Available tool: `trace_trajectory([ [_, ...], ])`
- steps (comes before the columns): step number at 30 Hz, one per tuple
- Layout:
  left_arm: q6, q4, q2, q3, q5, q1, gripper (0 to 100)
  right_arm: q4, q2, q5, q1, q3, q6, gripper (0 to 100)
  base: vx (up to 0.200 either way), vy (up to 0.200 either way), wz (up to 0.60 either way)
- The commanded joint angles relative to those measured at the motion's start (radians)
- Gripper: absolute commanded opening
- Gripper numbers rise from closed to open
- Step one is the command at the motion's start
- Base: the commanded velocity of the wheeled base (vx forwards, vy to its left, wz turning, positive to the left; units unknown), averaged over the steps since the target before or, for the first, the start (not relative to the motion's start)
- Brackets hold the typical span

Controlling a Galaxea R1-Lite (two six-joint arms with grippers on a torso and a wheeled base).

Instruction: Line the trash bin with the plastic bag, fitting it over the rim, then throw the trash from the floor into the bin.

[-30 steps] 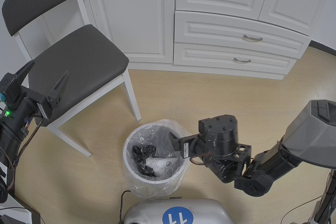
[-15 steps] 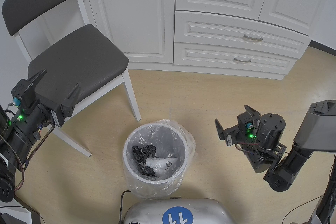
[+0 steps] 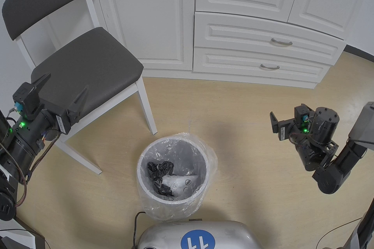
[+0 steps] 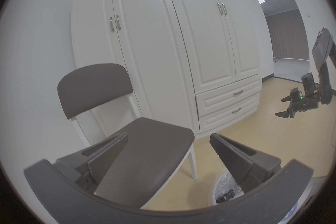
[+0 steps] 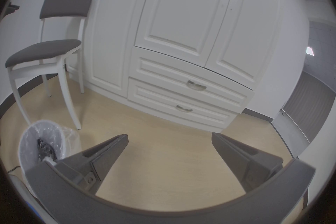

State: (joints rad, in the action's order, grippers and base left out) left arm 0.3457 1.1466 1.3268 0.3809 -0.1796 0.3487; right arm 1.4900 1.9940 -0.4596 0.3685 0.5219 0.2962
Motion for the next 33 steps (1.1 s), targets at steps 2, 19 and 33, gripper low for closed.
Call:
trace_trajectory([
  [2,-0.021,-0.027,-0.156,0.039,-0.008,-0.002,100,-0.192,-0.271,-0.01,-0.072,0.004,-0.068,100,0.0,0.0,0.0],
  [19,-0.157,-0.59,-0.586,0.191,-0.005,-0.149,100,-0.921,-1.025,-0.014,-0.189,0.041,-0.157,100,0.0,0.0,0.0],
  [33,-0.157,-0.889,-0.77,0.415,0.005,-0.214,100,-1.176,-1.362,-0.013,-0.301,0.234,-0.155,100,0.0,0.0,0.0],
])
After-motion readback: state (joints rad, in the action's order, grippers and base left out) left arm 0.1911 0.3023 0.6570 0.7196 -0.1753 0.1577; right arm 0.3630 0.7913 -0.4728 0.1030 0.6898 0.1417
